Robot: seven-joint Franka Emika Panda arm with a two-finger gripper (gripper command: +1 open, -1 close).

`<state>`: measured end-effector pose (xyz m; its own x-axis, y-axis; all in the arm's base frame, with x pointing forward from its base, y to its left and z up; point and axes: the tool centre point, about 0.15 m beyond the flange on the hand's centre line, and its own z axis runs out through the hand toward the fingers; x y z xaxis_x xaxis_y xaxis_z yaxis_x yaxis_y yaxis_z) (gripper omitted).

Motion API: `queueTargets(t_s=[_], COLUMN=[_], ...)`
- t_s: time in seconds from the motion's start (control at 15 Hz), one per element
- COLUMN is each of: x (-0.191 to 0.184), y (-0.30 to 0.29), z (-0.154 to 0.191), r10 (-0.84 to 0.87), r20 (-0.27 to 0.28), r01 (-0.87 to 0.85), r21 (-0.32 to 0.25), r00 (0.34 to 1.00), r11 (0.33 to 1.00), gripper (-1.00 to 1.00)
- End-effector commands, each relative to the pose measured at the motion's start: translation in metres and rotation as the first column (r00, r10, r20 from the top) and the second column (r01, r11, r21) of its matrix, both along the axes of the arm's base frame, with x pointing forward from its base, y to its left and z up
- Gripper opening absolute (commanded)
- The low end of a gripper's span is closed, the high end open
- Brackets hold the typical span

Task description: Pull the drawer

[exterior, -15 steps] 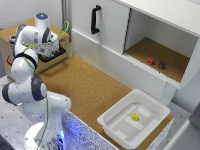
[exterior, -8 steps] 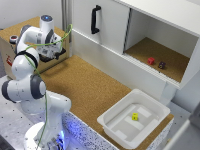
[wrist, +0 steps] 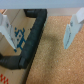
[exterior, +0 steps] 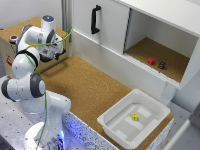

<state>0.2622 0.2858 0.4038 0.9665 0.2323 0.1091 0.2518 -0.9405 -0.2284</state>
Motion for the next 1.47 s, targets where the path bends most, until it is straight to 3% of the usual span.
queueTargets(t_s=[0.0, 0.33, 0.53, 0.93, 1.13, 1.4], x=[0.076, 0.073, 0.07, 0.07, 0.071, 0.078], y=[0.036, 0.065, 0.055, 0.041, 0.048, 0.055], z=[0.007, -0.015, -0.029, -0.055, -0.077, -0.087], r10=[-0.032, -0.118, -0.197, -0.211, -0.184, -0.173], r20=[-0.219, -0.218, -0.246, -0.136, -0.122, -0.121], r01=[0.016, 0.084, 0.169, 0.2, 0.183, 0.177], r21=[-0.078, -0.163, -0.132, -0.092, -0.021, 0.027], r00=[0.975, 0.969, 0.949, 0.968, 0.975, 0.978], r11=[0.997, 0.983, 0.977, 0.975, 0.983, 0.984], gripper=[1.0, 1.0, 1.0, 1.0, 1.0, 1.0])
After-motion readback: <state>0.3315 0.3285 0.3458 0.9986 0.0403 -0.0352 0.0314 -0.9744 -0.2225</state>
